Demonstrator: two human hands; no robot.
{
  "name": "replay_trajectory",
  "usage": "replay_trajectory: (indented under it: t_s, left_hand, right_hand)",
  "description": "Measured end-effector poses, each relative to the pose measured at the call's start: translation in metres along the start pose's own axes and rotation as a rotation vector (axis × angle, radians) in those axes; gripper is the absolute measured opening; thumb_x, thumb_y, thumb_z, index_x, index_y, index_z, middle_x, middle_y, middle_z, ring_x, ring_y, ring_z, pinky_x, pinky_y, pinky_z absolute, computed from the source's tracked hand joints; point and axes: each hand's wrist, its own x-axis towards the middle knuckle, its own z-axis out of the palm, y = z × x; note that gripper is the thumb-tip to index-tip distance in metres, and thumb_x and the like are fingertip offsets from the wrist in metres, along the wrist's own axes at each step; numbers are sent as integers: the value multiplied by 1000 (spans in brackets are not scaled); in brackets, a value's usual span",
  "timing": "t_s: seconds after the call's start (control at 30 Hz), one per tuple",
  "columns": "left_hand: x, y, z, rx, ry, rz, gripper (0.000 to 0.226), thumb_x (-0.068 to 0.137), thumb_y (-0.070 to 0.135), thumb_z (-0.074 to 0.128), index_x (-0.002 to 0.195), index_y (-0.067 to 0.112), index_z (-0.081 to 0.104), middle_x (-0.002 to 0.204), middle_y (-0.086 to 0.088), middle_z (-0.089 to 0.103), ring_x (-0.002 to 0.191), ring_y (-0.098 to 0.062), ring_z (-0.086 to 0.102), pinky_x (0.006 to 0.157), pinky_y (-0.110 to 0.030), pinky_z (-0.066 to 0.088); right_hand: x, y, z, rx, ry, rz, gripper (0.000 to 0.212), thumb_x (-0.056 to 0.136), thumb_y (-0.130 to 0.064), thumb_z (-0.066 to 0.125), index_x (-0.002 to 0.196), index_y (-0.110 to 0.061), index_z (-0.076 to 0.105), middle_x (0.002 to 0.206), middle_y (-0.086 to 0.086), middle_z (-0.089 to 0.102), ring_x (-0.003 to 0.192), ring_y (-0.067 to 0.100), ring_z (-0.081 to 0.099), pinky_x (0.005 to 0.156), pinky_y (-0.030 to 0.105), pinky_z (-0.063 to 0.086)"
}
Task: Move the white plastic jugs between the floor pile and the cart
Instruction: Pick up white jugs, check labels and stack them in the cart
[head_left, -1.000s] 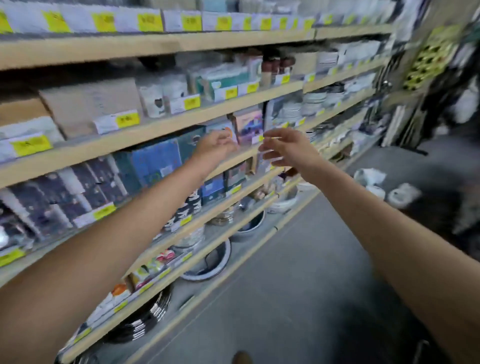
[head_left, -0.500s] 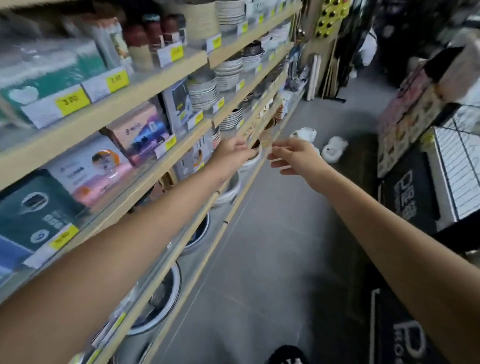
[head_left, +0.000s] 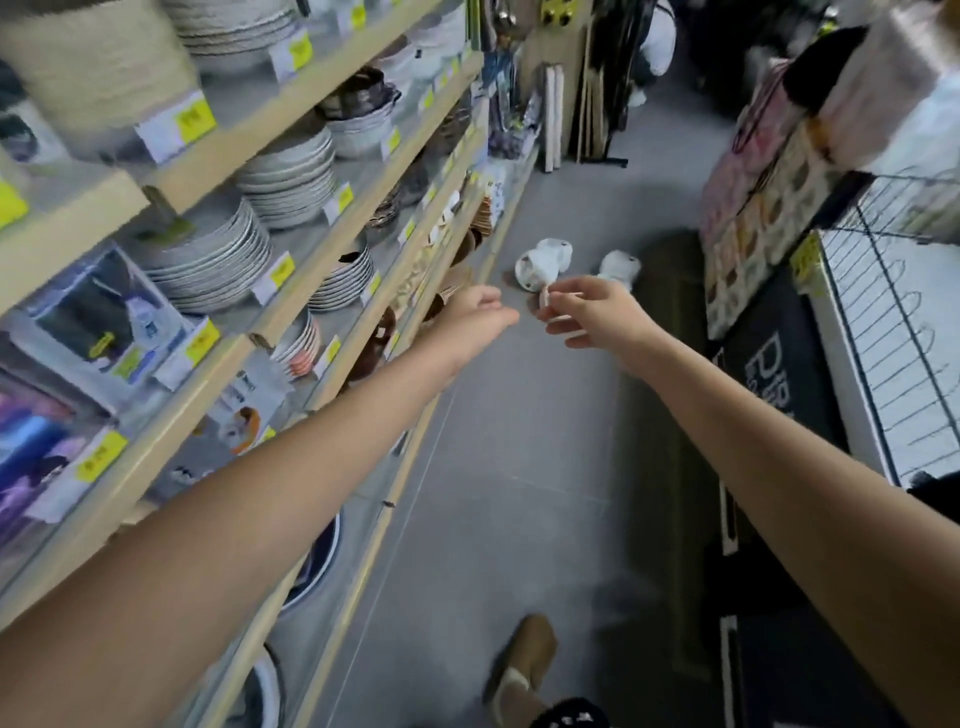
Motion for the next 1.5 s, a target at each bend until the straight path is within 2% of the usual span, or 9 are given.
replay_trajectory:
  t_s: [0.27,0.47,0.57,0.77,0.93,1.17,1.27,1.37,1.5]
  left_hand:
    - [119,41,34,-45,-9,-32,51,92,17,57,141,12,43,140,-4,50,125,-17,50,92,-24,35]
    - [202,48,47,-53,-23,-59,52,92,16,59,141,10,42,141,-5,49,126,-18,50,99,-31,39]
    - [252,54,53,-45,-65,-67,52,92,19,60,140,12,43,141,-2,48,126,-17,49,94,-29,37]
    - [371,74,60,-13,-136,-68,59,90,24,62,145,15,39,144,-1,46,127,-14,46,86,-22,34]
    - [468,88,64,-14,-198,-91,56,93,24,59,144,16,38,144,0,44,108,-7,42,82,-19,32]
    - [577,109,81,-17,-273,-139,58,90,21,62,143,16,40,139,0,48,102,-8,45,83,-25,32]
    - [619,115,94,-13,-302,-149,59,91,20,61,145,16,37,145,0,43,110,-9,45,85,-24,32]
    - [664,120,110,0,-308,-171,60,90,20,61,145,16,37,149,-1,40,127,-13,44,87,-25,32]
    - [733,128,139,29,-318,-193,59,90,19,60,145,16,38,149,-1,41,130,-15,44,87,-25,33]
  right_hand:
    - [116,-2,-67,-13,-15,11,12,97,-20,52,107,-20,60,94,0,70,83,15,66,63,23,47]
    - [187,1,-93,-8,3,52,12,97,-17,52,107,-17,59,89,1,68,75,14,63,58,20,45]
    - [230,2,-103,3,22,73,10,97,-16,52,106,-15,58,85,2,67,69,10,61,56,18,46]
    - [343,7,-121,-11,58,134,17,97,-16,54,112,-12,59,88,2,68,83,20,63,80,37,49]
    - [427,4,-141,-8,119,205,19,98,-16,52,116,-11,58,94,5,67,80,16,62,70,28,48]
    - [521,5,-170,20,173,264,23,98,-20,52,118,-10,59,100,9,68,88,19,64,71,30,48]
    - [559,10,-185,41,189,295,20,98,-20,53,115,-12,60,99,7,68,87,18,65,73,31,50]
    - [599,19,-202,47,193,318,23,98,-20,52,117,-10,60,100,8,69,87,17,64,77,33,50]
    - [661,34,-230,56,170,348,27,99,-19,51,122,-7,57,106,13,68,93,26,67,89,41,52]
